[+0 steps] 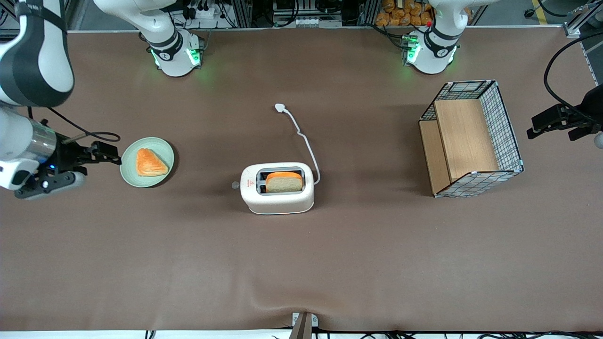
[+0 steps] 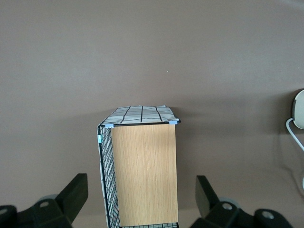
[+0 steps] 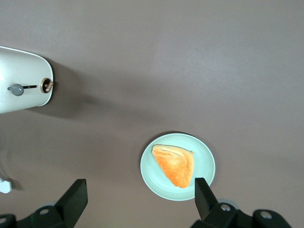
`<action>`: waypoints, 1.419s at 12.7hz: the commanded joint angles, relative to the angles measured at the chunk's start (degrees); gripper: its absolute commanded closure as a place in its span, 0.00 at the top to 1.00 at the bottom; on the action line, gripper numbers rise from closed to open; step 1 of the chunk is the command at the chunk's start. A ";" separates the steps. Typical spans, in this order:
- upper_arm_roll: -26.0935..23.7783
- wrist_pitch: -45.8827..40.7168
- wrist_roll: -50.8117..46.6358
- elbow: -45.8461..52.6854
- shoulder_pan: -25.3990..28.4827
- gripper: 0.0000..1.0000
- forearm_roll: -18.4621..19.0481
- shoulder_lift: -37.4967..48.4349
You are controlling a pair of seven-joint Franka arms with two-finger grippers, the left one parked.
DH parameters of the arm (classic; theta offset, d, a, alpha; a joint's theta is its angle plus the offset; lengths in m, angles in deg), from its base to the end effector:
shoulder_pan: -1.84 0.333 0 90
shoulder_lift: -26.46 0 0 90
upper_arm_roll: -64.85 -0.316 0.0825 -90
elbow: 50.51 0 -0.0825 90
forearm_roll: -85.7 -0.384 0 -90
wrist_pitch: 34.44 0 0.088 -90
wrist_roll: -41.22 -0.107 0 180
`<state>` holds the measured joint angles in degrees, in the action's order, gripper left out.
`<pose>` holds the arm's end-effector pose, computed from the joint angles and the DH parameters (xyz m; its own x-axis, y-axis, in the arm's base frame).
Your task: Press toaster button with right arm
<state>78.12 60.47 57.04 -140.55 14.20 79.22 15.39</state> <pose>0.6096 0.0124 0.5214 0.9656 0.2470 -0.0808 0.2394 -0.9665 -0.0925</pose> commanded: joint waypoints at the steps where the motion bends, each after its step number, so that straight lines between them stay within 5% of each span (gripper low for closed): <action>1: -0.43 -2.00 -4.73 -2.34 -0.23 1.00 2.17 3.42; 6: -1.13 -3.42 -8.70 -1.02 -2.15 1.00 2.79 5.45; 10: -8.41 -5.18 -10.90 -1.02 -10.23 1.00 2.79 8.87; 18: -8.69 -12.65 -16.97 -0.84 -11.56 1.00 2.88 12.04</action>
<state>70.83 48.47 41.32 -140.68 4.38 80.75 26.30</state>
